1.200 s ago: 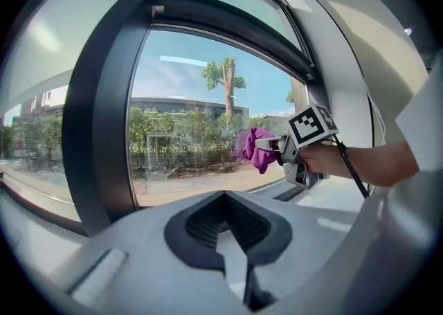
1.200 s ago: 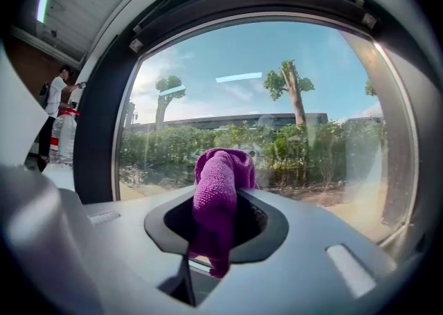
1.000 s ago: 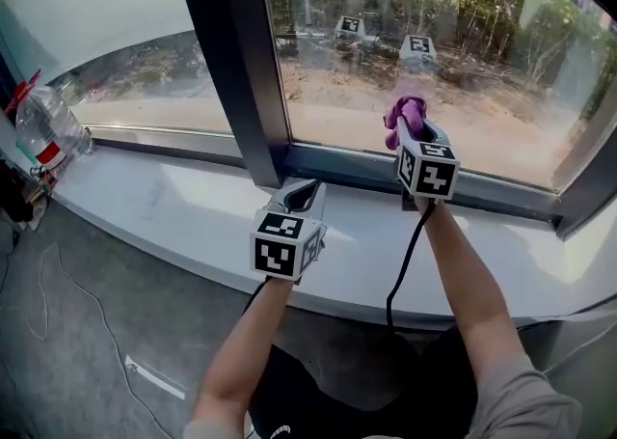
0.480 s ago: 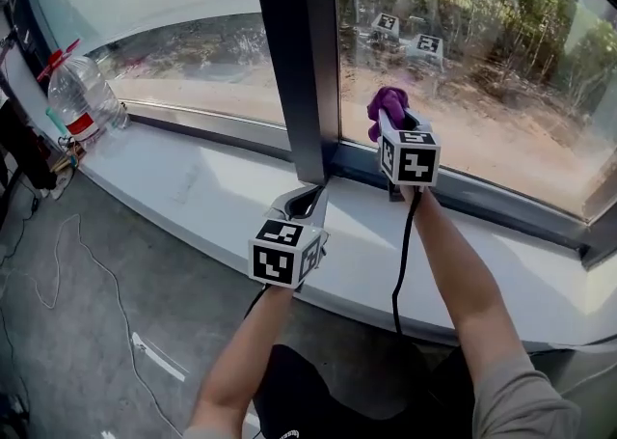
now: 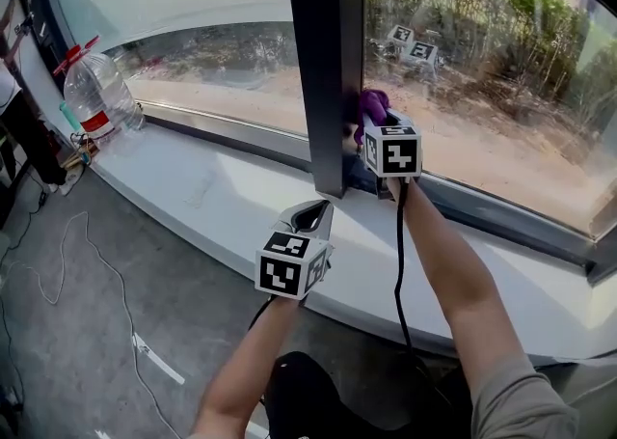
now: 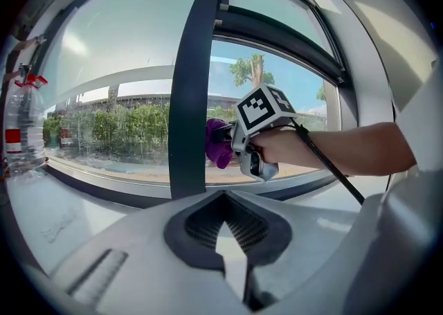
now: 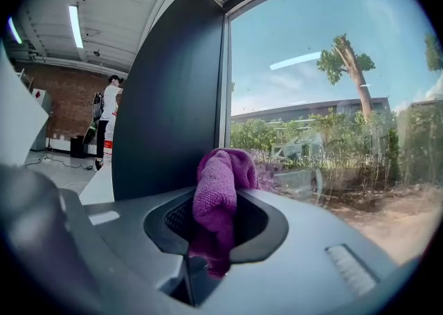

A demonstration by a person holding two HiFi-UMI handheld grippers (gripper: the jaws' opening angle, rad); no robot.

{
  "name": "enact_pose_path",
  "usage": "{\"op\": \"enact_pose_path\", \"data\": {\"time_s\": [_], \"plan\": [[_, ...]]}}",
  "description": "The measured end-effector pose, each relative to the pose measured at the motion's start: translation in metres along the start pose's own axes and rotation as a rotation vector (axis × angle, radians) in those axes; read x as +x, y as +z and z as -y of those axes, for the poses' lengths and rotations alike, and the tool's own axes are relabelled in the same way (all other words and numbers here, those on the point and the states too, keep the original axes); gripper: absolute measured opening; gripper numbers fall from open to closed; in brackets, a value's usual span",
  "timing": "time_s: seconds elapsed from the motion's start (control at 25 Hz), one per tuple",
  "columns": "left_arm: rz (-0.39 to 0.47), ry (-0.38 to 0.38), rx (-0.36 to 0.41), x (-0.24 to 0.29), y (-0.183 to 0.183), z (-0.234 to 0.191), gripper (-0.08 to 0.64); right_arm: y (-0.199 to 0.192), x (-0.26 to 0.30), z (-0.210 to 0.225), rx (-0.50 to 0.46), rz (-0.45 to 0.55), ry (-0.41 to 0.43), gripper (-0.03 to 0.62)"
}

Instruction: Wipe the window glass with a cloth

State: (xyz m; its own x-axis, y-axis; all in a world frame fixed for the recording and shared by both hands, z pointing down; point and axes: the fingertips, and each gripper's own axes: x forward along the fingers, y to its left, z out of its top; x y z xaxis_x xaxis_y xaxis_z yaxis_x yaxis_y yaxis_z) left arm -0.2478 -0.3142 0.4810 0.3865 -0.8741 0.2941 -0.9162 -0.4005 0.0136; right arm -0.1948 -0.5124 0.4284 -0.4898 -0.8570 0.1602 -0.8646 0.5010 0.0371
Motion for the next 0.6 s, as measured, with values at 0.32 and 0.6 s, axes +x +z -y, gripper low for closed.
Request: {"op": "enact_pose_path", "data": {"time_s": [0.32, 0.6], "plan": [[0.011, -0.007, 0.010, -0.006, 0.013, 0.001, 0.001, 0.041, -0.007, -0.004, -0.030, 0.046, 0.002, 0.114], [0.020, -0.030, 0.041, 0.002, 0.030, 0.017, 0.001, 0.083, -0.022, 0.000, -0.076, 0.096, 0.026, 0.114]]}}
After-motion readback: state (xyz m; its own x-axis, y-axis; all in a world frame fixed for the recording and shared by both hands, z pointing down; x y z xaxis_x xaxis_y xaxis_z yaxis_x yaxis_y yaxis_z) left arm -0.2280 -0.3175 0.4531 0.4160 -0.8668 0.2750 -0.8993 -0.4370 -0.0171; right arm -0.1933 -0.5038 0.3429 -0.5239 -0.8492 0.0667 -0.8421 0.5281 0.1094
